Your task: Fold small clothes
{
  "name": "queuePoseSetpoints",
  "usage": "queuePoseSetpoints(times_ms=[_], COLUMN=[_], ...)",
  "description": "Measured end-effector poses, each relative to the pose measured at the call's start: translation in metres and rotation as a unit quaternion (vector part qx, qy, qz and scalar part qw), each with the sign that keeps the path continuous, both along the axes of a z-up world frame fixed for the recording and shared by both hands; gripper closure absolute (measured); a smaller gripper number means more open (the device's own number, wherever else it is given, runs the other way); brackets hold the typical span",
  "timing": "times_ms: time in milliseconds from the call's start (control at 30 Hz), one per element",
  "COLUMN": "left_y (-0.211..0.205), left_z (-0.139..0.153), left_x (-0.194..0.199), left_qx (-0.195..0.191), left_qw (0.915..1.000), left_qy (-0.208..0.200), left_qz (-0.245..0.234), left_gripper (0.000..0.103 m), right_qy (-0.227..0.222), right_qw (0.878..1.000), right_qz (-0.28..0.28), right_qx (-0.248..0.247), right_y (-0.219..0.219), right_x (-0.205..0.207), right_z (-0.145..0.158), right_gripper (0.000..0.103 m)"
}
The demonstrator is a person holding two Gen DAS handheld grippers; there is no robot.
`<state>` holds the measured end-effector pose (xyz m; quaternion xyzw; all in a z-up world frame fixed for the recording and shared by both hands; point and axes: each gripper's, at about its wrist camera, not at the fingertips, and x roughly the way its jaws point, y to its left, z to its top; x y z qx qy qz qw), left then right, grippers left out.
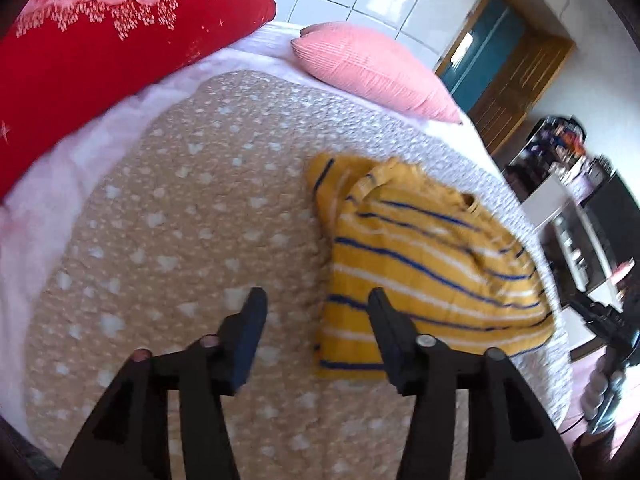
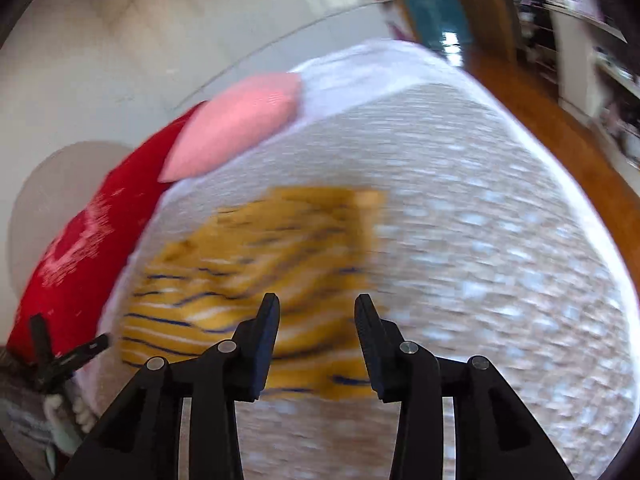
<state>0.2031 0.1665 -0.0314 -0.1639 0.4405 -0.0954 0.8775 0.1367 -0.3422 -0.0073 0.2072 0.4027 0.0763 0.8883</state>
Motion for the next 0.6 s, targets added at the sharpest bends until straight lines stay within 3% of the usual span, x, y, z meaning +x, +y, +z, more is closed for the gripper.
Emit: queuePoseSetpoints(times_ms=[67,200,300,433,533,600], left_y=[-0.011,-0.027,-0.028,-0.024,-0.027,-0.026], left_z=[-0.005,-0.025,-0.046,-0.054,-0.054,-0.057], left_x=[0.006,0.015,0.017,0.011,0.008,0.007], left_qx=[-0.015,-0.005,-0.041,-0.076,-0.08,-0.09], left_qw=[0.9999,0.9996,0.9985,0.997,0.9968,0.9959], left_qy=[0.002,0.001,0.019,-0.002,-0.008,-0.005], left_qz=[0.002,0.029,0.031,0.016,0.002,-0.002], left_gripper=[0.051,0.051,0.049,0.039,0.033,0.033], right_qy=[0.001,0.008,0.034,0.089,0.125,0.122], right_qw=[0.999,0.995,0.989,0.983,0.977,0.974], right_qz=[0.035,0.097,0.137,0.137,0.125,0.11], right_qx=[-0.008,-0.022,-0.045,-0.081,-0.121,-0.153], right_y=[0.037,0.11,0.16,0.196,0.21,0.215], right_x=[0.017,0.058,0.095,0.148,0.183,0.194], right_z=[0.004,0.005,-0.007,-0.045,-0.073,-0.068], right_gripper=[0.06,0.061,0.061,0.061,0.061,0.059])
